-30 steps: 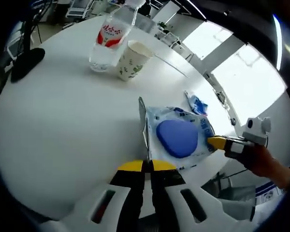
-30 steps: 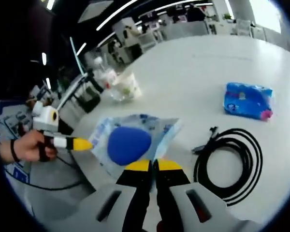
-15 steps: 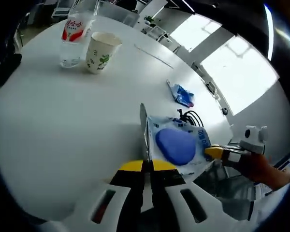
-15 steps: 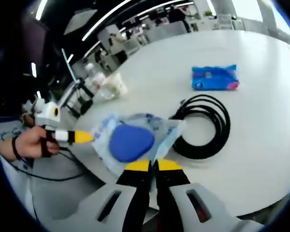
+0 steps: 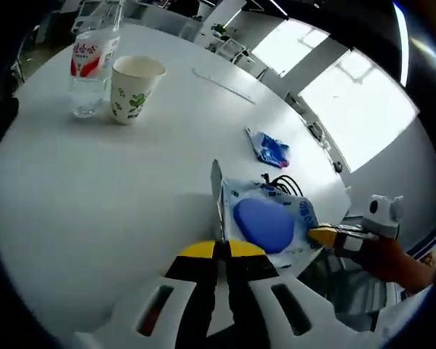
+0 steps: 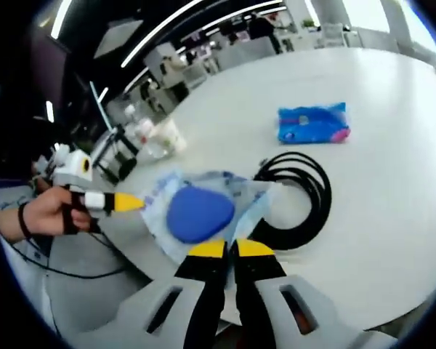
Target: Arrange the tabletop items into an orderly group along one side of the table until the central work area is clear of visible clutter.
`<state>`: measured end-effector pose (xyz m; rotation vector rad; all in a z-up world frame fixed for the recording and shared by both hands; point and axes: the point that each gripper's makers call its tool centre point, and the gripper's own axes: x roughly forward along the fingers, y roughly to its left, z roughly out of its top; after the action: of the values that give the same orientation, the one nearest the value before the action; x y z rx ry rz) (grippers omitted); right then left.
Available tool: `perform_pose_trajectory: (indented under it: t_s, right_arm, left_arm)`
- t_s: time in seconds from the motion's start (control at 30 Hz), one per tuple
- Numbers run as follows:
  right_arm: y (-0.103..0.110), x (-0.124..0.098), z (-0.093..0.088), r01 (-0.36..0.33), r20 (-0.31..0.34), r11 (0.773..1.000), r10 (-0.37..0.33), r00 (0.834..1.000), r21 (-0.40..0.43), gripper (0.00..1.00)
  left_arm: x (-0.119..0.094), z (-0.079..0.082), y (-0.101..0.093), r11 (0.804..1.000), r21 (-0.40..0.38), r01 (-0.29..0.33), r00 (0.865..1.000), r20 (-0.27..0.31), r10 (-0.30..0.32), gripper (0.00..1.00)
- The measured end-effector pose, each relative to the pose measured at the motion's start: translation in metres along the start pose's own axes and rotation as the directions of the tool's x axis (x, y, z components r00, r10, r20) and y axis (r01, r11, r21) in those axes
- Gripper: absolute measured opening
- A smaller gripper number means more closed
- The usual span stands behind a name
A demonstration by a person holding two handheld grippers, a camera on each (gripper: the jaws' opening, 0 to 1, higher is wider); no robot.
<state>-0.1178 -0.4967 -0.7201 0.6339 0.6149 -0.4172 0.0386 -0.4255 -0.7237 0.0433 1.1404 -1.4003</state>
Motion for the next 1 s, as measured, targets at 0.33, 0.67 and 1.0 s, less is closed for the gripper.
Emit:
perform_pose_trajectory:
  t_s: [0.33,0.67,1.0]
  right_arm:
    - [-0.016,0.031,0.054,-0.014,0.027,0.999,0.015,1.0,-0.04,0.01]
    - [-0.032,0.072,0.107,-0.021,0.04,0.998,0.024,0.999,-0.067,0.0]
    - [-0.038,0.106,0.134,-0.039,0.021,0.994,0.041,0.999,-0.098,0.0]
  left_arm:
    - [0.022,0.05,0.01,1.0,-0.023,-0.018,0.998,0.052,0.02,0.0]
    - [0.039,0.094,0.02,0.996,-0.047,-0.071,0.99,0.115,0.076,0.0]
    - [0.05,0.112,0.04,0.985,-0.11,-0.136,0.98,0.13,0.15,0.0]
